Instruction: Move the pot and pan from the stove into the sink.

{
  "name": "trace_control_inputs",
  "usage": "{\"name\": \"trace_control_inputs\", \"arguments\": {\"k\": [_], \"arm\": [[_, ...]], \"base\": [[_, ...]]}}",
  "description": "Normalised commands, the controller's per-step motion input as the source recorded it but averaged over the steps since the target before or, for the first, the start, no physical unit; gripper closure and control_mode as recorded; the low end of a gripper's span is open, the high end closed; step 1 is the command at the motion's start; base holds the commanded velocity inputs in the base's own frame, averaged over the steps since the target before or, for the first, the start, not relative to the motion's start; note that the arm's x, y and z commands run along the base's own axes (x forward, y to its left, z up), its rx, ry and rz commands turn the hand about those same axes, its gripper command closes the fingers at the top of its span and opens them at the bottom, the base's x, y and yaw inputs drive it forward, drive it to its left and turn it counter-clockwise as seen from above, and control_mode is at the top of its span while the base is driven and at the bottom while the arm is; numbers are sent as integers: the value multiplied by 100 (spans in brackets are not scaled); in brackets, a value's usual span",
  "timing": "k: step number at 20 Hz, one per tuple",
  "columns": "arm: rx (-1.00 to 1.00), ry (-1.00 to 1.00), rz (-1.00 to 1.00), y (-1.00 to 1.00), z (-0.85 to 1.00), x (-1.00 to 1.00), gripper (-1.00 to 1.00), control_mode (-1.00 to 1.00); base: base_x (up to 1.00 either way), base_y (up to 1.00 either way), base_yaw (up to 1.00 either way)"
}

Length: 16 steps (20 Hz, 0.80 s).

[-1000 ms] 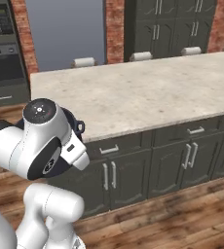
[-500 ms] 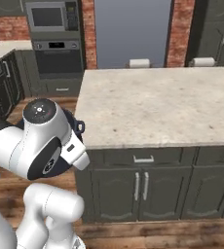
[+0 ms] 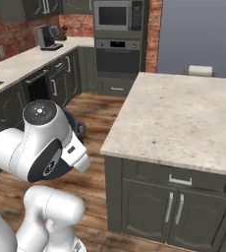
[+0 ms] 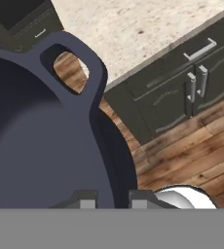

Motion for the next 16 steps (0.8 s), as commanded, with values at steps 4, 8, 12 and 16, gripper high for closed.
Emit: {"name": "trace_control_inputs", "arguments": {"k": [4, 8, 12, 16], "arm": [[0, 0, 0, 0, 0, 0, 100, 100], [0, 0, 0, 0, 0, 0, 100, 100], [0, 0, 0, 0, 0, 0, 100, 100], [0, 0, 0, 0, 0, 0, 100, 100]], "base": [[-1, 0, 50], [-1, 0, 50], [0, 0, 50], [0, 0, 12]]}}
